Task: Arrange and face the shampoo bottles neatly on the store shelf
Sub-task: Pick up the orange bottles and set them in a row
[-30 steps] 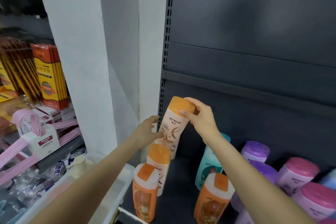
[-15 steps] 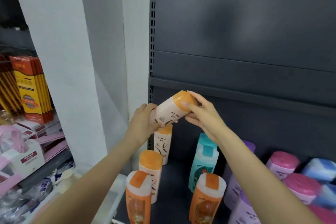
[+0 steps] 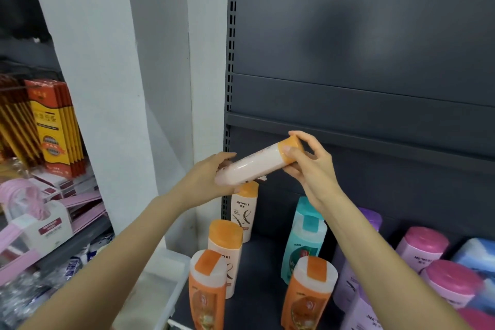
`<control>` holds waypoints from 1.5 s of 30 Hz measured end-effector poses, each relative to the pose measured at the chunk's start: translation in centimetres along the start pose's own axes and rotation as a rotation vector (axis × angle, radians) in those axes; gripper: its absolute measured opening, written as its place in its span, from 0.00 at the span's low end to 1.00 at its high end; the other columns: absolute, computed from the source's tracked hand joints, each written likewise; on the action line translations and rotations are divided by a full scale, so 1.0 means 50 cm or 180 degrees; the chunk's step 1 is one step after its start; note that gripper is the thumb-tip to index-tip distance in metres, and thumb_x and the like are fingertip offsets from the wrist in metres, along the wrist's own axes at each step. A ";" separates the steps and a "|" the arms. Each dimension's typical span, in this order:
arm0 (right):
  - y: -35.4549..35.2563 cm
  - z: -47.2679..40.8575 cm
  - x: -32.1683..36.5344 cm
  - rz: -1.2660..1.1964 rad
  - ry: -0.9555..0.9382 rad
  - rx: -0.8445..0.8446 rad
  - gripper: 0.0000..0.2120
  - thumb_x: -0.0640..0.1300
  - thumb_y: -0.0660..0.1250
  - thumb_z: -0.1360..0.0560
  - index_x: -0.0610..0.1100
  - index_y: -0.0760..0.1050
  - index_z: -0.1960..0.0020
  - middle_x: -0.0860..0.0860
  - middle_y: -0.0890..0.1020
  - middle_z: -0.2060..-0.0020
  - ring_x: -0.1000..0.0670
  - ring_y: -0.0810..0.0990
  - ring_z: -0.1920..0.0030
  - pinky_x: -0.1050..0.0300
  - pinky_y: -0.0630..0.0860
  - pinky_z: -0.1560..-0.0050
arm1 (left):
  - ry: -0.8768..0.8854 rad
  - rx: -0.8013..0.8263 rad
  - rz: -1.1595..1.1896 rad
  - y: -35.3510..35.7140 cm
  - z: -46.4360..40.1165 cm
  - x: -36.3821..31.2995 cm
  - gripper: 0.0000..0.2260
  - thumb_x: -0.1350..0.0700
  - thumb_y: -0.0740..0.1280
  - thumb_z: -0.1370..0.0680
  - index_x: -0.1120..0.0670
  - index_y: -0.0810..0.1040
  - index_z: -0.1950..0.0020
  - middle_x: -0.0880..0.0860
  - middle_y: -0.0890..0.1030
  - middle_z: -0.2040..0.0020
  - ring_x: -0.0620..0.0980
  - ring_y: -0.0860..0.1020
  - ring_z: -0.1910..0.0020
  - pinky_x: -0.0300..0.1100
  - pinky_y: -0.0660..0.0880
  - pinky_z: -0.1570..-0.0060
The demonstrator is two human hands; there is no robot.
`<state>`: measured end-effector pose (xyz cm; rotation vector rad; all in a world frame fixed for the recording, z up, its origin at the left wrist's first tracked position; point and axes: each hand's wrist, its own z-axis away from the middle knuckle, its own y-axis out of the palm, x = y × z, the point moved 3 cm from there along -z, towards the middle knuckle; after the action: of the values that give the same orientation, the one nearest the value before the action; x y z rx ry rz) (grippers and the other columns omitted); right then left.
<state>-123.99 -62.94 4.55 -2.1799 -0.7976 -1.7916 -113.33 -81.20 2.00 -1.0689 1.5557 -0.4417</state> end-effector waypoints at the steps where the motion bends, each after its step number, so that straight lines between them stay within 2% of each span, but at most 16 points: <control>1: -0.002 0.001 0.001 -0.0033 -0.0017 0.0112 0.17 0.37 0.70 0.28 0.52 0.78 0.43 0.42 0.76 0.41 0.46 0.79 0.43 0.51 0.80 0.48 | -0.0063 0.0158 0.0080 -0.001 0.003 0.004 0.35 0.52 0.74 0.30 0.49 0.61 0.27 0.49 0.73 0.35 0.44 0.71 0.42 0.34 0.67 0.45; 5: -0.003 0.008 -0.004 -0.0100 -0.0021 0.0496 0.20 0.33 0.69 0.28 0.51 0.78 0.42 0.40 0.73 0.39 0.44 0.77 0.41 0.56 0.79 0.52 | -0.0208 0.0669 -0.0018 0.012 0.010 0.022 0.35 0.52 0.74 0.30 0.48 0.60 0.27 0.48 0.71 0.33 0.47 0.70 0.35 0.38 0.68 0.40; 8: -0.001 0.010 -0.012 -0.0217 0.0007 0.0866 0.24 0.33 0.70 0.32 0.53 0.77 0.40 0.41 0.72 0.37 0.43 0.74 0.38 0.58 0.77 0.51 | -0.0153 0.0614 -0.0064 0.023 0.013 0.022 0.34 0.53 0.75 0.31 0.50 0.64 0.29 0.48 0.73 0.36 0.45 0.71 0.40 0.36 0.70 0.44; 13: -0.014 0.000 -0.010 -0.0121 0.0273 0.1125 0.34 0.28 0.66 0.29 0.49 0.64 0.28 0.46 0.77 0.38 0.48 0.78 0.40 0.57 0.78 0.46 | -0.0221 -0.0324 -0.0546 0.017 0.023 0.023 0.35 0.47 0.77 0.35 0.49 0.66 0.32 0.46 0.72 0.41 0.42 0.70 0.44 0.42 0.75 0.48; 15: -0.021 0.000 -0.010 0.0211 0.0314 0.1151 0.34 0.26 0.65 0.28 0.51 0.64 0.28 0.47 0.80 0.41 0.49 0.80 0.42 0.55 0.78 0.44 | -0.0156 -0.0752 -0.0873 0.008 0.028 0.025 0.34 0.46 0.77 0.36 0.49 0.67 0.33 0.47 0.72 0.42 0.45 0.69 0.43 0.45 0.76 0.51; 18: -0.026 0.002 -0.016 0.0396 0.0365 0.1066 0.37 0.25 0.66 0.30 0.56 0.65 0.30 0.47 0.79 0.42 0.49 0.81 0.43 0.52 0.79 0.45 | 0.0124 -0.1317 -0.1256 -0.002 0.034 0.027 0.32 0.47 0.77 0.37 0.52 0.71 0.37 0.52 0.74 0.44 0.51 0.72 0.44 0.47 0.78 0.63; 21: -0.025 0.002 -0.028 0.0214 0.0411 0.0971 0.38 0.24 0.65 0.30 0.58 0.66 0.31 0.46 0.78 0.40 0.48 0.80 0.42 0.50 0.78 0.44 | 0.0290 -0.1509 -0.1457 -0.006 0.033 0.026 0.31 0.48 0.78 0.38 0.54 0.73 0.39 0.55 0.76 0.46 0.54 0.74 0.47 0.44 0.75 0.68; 24: -0.024 0.001 -0.038 0.0092 0.0439 0.0914 0.37 0.24 0.65 0.30 0.57 0.66 0.31 0.47 0.79 0.40 0.48 0.80 0.41 0.49 0.78 0.43 | 0.0342 -0.1483 -0.1473 -0.008 0.033 0.029 0.31 0.49 0.78 0.37 0.55 0.73 0.38 0.55 0.76 0.46 0.54 0.74 0.46 0.44 0.75 0.66; 27: -0.027 -0.003 -0.045 0.0046 0.0442 0.0862 0.37 0.27 0.67 0.30 0.54 0.65 0.29 0.48 0.79 0.40 0.48 0.79 0.41 0.47 0.75 0.39 | 0.0221 -0.1229 -0.1173 -0.002 0.033 0.040 0.33 0.47 0.77 0.35 0.52 0.70 0.33 0.51 0.75 0.43 0.51 0.71 0.43 0.46 0.76 0.57; 30: -0.027 -0.004 -0.046 -0.0243 0.0476 0.1079 0.38 0.32 0.70 0.32 0.53 0.63 0.27 0.49 0.78 0.38 0.48 0.78 0.39 0.50 0.76 0.40 | 0.0023 -0.0937 -0.0749 0.002 0.029 0.049 0.36 0.46 0.77 0.36 0.49 0.68 0.32 0.47 0.74 0.43 0.46 0.70 0.44 0.46 0.76 0.50; 33: -0.017 -0.003 -0.042 -0.0447 0.0472 0.1176 0.37 0.33 0.70 0.34 0.53 0.64 0.29 0.48 0.76 0.37 0.46 0.77 0.38 0.51 0.78 0.43 | -0.0035 -0.0546 -0.0365 0.009 0.026 0.044 0.36 0.48 0.77 0.36 0.49 0.68 0.31 0.45 0.75 0.43 0.42 0.72 0.46 0.35 0.74 0.52; 35: -0.009 -0.005 -0.037 -0.0394 0.0375 0.0882 0.34 0.33 0.71 0.34 0.51 0.67 0.32 0.47 0.76 0.39 0.46 0.78 0.40 0.52 0.79 0.48 | -0.0027 -0.0256 -0.0134 0.019 0.025 0.035 0.35 0.51 0.77 0.34 0.49 0.68 0.30 0.45 0.76 0.41 0.40 0.72 0.47 0.27 0.71 0.57; 37: 0.000 -0.007 -0.029 -0.0282 0.0246 0.0509 0.29 0.32 0.71 0.32 0.48 0.68 0.35 0.46 0.77 0.43 0.48 0.80 0.45 0.54 0.80 0.53 | -0.0057 -0.0075 0.0045 0.029 0.025 0.026 0.34 0.54 0.76 0.33 0.49 0.67 0.29 0.45 0.75 0.39 0.40 0.72 0.47 0.25 0.70 0.58; 39: 0.008 -0.010 -0.027 -0.0206 0.0178 0.0222 0.26 0.33 0.72 0.31 0.47 0.68 0.37 0.47 0.78 0.45 0.48 0.81 0.47 0.55 0.81 0.54 | -0.0006 -0.0044 -0.0081 0.036 0.021 0.017 0.35 0.55 0.74 0.32 0.49 0.64 0.28 0.46 0.74 0.37 0.42 0.72 0.44 0.28 0.71 0.52; 42: 0.015 -0.013 -0.035 -0.0245 0.0230 -0.0094 0.26 0.35 0.73 0.31 0.46 0.67 0.38 0.46 0.79 0.46 0.48 0.81 0.47 0.56 0.81 0.54 | 0.0135 -0.0134 -0.0850 0.033 0.012 0.000 0.35 0.55 0.71 0.29 0.50 0.59 0.26 0.49 0.72 0.34 0.48 0.73 0.41 0.39 0.72 0.47; 45: 0.014 -0.017 -0.037 -0.0063 0.0287 -0.0197 0.27 0.39 0.74 0.32 0.47 0.66 0.38 0.47 0.77 0.46 0.47 0.80 0.46 0.58 0.81 0.57 | 0.0254 -0.0135 -0.0988 0.020 0.005 -0.008 0.32 0.56 0.70 0.27 0.51 0.62 0.26 0.50 0.73 0.34 0.49 0.73 0.41 0.38 0.71 0.46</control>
<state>-124.54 -64.41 3.10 -2.1183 -0.7563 -1.9337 -113.50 -80.29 1.41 -1.3470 1.4774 -0.6717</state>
